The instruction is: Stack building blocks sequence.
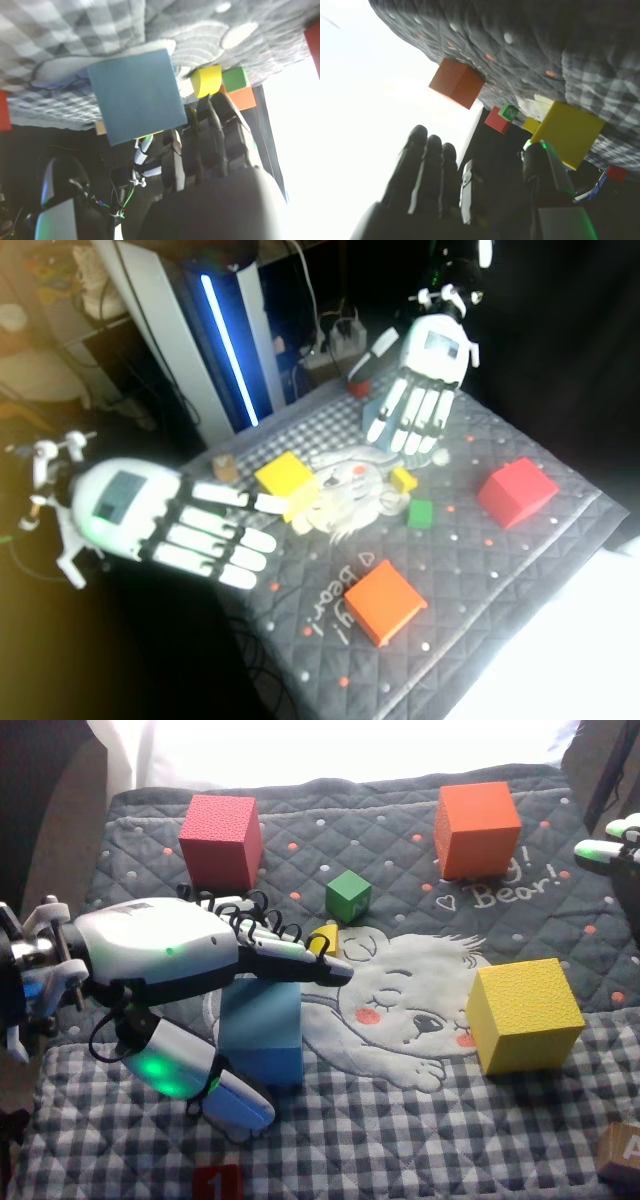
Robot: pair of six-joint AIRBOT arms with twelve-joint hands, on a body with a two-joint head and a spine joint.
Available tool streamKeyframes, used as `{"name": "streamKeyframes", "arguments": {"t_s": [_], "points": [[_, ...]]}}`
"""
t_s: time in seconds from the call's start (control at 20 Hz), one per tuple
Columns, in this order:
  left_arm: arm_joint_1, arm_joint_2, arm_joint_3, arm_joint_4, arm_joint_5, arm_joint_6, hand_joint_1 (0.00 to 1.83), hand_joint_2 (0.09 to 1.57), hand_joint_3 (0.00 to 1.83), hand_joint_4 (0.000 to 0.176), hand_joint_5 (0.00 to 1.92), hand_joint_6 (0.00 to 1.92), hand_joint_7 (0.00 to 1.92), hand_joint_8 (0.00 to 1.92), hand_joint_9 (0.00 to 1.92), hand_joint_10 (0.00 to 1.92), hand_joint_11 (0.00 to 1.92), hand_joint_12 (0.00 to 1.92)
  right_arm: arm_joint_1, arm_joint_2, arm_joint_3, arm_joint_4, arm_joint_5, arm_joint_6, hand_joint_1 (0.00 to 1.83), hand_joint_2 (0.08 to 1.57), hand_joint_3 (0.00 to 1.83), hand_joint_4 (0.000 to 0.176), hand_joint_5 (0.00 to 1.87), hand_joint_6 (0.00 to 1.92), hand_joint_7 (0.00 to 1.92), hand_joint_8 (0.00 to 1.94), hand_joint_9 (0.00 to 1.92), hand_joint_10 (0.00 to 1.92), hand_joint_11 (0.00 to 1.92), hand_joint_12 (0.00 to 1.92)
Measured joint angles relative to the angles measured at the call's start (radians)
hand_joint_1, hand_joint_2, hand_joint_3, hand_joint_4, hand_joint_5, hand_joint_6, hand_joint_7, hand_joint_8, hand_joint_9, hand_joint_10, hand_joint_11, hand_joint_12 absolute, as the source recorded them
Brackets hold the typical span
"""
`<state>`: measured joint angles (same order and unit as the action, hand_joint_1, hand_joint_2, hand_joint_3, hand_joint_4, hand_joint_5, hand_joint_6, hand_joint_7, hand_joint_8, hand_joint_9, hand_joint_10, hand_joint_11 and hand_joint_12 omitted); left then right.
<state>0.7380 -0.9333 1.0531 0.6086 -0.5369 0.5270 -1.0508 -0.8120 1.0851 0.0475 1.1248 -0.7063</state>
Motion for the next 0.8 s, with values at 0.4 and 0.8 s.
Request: {"name": "streamKeyframes", "arguments": {"t_s": [0.4, 0.8], "points": [[-0.008, -0.012, 0.021, -0.075, -0.001, 0.034, 1.36, 1.17, 0.00, 0.000, 0.93, 0.73, 0.83, 1.33, 0.81, 1.48, 0.72, 1.38, 0.000, 0.000, 0.000, 0.000, 0.000, 0.000, 0.92, 1.22, 0.01, 0.134, 0.15, 0.00, 0.17, 0.01, 0.18, 0.01, 0.18, 0.07], [-0.203, 0.014, 0.117, -0.194, -0.041, 0.091, 1.35, 1.12, 0.00, 0.000, 1.05, 0.79, 0.89, 1.10, 0.90, 1.34, 0.74, 1.54, 0.000, 0.000, 0.000, 0.000, 0.000, 0.000, 0.90, 1.24, 0.00, 0.090, 0.17, 0.00, 0.21, 0.01, 0.23, 0.01, 0.24, 0.09]]}}
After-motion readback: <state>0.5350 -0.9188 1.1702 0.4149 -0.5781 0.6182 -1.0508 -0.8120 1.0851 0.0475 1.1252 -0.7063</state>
